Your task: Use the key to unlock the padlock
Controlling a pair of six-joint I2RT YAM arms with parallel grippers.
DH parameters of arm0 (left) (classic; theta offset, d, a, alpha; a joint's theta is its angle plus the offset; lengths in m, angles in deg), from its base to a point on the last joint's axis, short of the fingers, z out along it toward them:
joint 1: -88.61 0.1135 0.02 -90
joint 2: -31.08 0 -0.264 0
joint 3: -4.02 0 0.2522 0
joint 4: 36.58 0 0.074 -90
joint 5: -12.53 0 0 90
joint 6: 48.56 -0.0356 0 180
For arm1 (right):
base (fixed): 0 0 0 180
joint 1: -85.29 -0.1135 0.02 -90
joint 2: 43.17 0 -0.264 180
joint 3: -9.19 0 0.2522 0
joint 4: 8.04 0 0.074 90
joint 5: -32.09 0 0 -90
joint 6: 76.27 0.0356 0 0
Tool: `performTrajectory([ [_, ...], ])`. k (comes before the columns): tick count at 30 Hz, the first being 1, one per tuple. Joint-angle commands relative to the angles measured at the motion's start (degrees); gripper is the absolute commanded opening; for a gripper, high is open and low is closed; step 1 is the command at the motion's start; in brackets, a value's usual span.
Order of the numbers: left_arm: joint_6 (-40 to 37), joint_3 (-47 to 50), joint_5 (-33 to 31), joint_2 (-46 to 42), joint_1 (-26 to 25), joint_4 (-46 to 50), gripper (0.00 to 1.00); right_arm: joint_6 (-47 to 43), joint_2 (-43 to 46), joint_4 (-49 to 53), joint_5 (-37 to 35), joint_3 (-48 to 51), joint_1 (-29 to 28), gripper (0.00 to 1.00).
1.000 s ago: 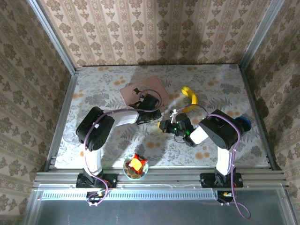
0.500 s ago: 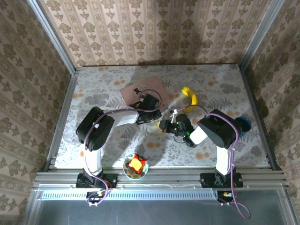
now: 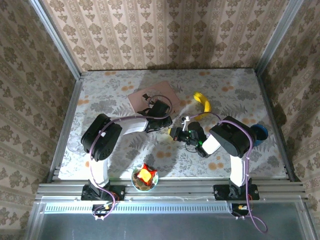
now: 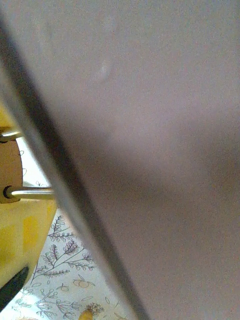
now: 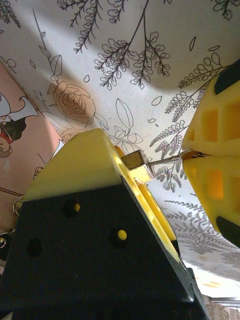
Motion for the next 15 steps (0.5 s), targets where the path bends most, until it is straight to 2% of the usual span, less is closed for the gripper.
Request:
performTrajectory([
  [1, 0.6, 0.0, 2.1, -0.9, -0.1, -1.1, 0.00, -0.7, -3.0, -1.1, -2.8, 0.1, 0.3, 0.00],
  [15, 1.7, 0.1, 2.9, -0.8, -0.4, -0.3, 0.00, -2.1, -7.1, -8.3, 0.4, -1.8, 0.9, 0.00],
])
